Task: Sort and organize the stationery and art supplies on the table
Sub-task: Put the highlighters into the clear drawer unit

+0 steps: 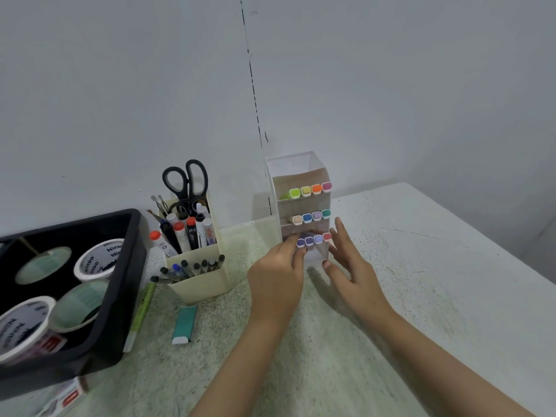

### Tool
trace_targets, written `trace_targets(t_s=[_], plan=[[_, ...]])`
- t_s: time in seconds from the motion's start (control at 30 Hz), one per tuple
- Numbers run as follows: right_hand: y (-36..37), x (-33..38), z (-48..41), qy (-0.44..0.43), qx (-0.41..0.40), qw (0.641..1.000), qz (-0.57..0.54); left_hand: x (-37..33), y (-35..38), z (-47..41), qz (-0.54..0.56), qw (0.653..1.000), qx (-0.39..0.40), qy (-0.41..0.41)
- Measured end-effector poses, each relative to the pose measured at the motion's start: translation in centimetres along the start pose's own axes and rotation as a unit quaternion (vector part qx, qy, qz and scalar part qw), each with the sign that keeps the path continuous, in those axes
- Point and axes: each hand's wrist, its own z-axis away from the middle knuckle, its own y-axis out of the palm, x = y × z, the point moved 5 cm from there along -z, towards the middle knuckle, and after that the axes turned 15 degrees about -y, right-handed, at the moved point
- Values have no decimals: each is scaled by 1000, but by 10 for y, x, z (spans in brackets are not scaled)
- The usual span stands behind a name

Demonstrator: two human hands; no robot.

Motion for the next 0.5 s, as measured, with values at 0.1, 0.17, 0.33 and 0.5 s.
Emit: trace_targets(t_s=[0.1,0.17,0.33,0.5], plan=[[3,2,-3,16,19,999,-31,0,0,-1,22,999,29,-26],[3,0,-3,22,24,999,-39,1,1,-2,33,998,39,-31],[4,1,-5,28,39,998,-32,1,5,-3,54,997,47,-30],[2,-2,-6,23,36,999,-9,2,6,-3,44,998,46,-23]])
